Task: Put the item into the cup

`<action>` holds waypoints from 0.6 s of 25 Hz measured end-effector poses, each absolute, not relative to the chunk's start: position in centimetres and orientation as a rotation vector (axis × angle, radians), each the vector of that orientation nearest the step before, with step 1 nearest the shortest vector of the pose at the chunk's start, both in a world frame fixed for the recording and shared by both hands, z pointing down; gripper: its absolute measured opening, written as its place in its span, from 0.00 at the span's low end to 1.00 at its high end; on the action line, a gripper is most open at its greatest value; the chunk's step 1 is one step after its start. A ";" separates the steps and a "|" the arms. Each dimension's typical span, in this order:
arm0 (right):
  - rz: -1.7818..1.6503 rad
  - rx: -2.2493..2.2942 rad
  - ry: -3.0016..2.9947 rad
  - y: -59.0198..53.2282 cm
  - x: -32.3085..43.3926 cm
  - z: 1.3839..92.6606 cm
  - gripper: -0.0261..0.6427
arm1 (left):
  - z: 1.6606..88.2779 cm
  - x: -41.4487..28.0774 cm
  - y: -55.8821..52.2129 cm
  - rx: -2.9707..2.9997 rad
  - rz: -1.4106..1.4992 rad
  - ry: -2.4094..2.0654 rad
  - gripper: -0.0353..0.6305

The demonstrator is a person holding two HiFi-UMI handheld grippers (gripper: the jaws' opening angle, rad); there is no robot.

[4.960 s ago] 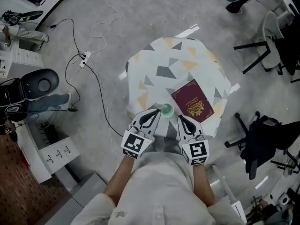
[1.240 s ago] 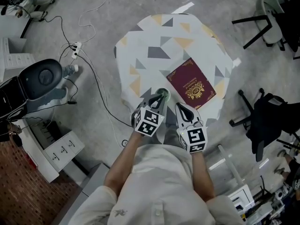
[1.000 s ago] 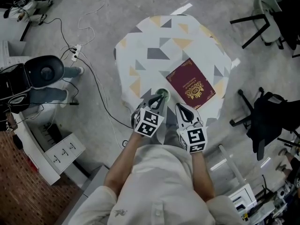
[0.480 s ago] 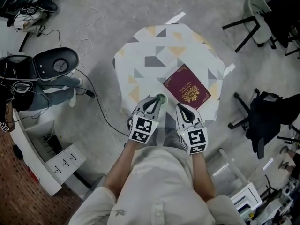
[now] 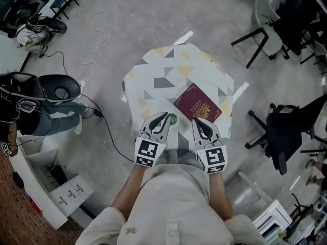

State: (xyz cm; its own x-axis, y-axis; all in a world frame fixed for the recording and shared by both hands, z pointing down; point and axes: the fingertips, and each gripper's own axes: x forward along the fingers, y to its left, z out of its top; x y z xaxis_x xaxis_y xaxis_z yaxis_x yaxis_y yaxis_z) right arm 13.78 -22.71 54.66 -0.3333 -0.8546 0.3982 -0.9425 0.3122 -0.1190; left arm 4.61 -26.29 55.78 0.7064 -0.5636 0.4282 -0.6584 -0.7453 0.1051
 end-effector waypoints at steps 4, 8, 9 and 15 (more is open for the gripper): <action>0.447 1.652 -2.343 -22.5 13.4 52.9 0.05 | 53.3 4.3 -26.2 2.704 0.491 -0.984 0.11; 0.419 1.673 -2.349 -22.6 13.4 51.9 0.05 | 52.0 3.9 -25.9 2.718 0.457 -0.995 0.11; 0.414 1.678 -2.348 -22.7 13.4 51.6 0.05 | 51.9 3.7 -25.8 2.718 0.455 -0.996 0.11; 0.372 1.695 -2.350 -23.3 13.7 50.4 0.05 | 51.6 3.6 -25.6 2.726 0.461 -0.987 0.11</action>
State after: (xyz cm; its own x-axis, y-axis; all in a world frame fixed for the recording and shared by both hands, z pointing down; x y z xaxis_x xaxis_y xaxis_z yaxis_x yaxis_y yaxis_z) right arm 13.74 -23.32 50.39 -0.3107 -0.8944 0.3217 -0.9500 0.3027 -0.0759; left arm 3.59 -25.55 51.57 0.7274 -0.5858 0.3573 -0.6501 -0.7550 0.0857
